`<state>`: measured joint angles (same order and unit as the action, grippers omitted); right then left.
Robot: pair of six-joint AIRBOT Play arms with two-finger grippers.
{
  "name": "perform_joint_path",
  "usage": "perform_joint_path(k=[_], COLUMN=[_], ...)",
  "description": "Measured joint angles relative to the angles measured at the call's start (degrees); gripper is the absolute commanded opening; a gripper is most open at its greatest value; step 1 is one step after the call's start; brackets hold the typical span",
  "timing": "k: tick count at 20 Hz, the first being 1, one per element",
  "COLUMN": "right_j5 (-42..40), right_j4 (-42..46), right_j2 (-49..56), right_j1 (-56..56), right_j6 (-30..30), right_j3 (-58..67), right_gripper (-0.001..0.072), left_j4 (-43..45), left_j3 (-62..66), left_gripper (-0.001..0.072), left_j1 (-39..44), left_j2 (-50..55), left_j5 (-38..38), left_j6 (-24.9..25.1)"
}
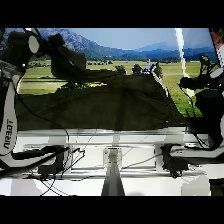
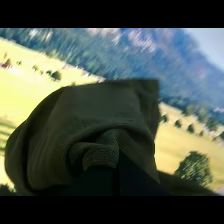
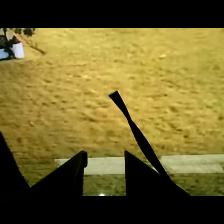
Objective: Fold the clothes and pants, and hang the long-sleeved shirts on hangers.
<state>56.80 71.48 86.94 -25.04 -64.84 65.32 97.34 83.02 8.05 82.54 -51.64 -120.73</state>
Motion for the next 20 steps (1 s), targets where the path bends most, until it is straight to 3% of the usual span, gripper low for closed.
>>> perform_joint_path(k=[1,4,5,6,10,11,13,20], right_j5=[4.13,16.9,20.22,22.03,24.11,25.18,27.93,27.34], right_j4=[-1.55,-8.41,-10.4,-11.87,-13.14,-12.22,-10.99,-11.13], right_j2=[2.34,7.8,8.98,9.77,11.43,11.63,11.89,12.17], right_j1=[-0.55,-2.21,-2.51,-2.8,-3.23,-3.3,-3.39,-0.7], right_j6=[0.63,4.5,6.32,7.89,9.68,9.73,10.25,14.16], right_j3=[3.02,8.59,9.51,10.16,11.39,11.52,11.3,5.09], right_gripper=[0.0154,0.016,0.0203,0.0355,0.0371,0.0413,0.0634,0.0632], left_j4=[0.13,0.15,0.07,-0.13,-1.81,-2.19,-2.75,-3.39], left_j3=[-0.35,-0.87,-0.94,-1.03,-1.14,-1.16,-1.16,-1.16], left_gripper=[0.0023,0.0023,0.0023,0.0023,0.0023,0.0023,0.0023,0.0023], left_j1=[-0.2,-0.48,-0.5,-0.55,-0.59,-0.59,-0.59,-0.09], left_j2=[0.74,2.86,3.5,4.09,5.97,6.27,6.69,7.08], left_j5=[-0.92,-2.45,-2.54,-2.99,-3.48,-3.52,-3.5,-3.1], left_j6=[0.37,0.81,0.94,0.96,1.16,1.16,1.4,2.47])
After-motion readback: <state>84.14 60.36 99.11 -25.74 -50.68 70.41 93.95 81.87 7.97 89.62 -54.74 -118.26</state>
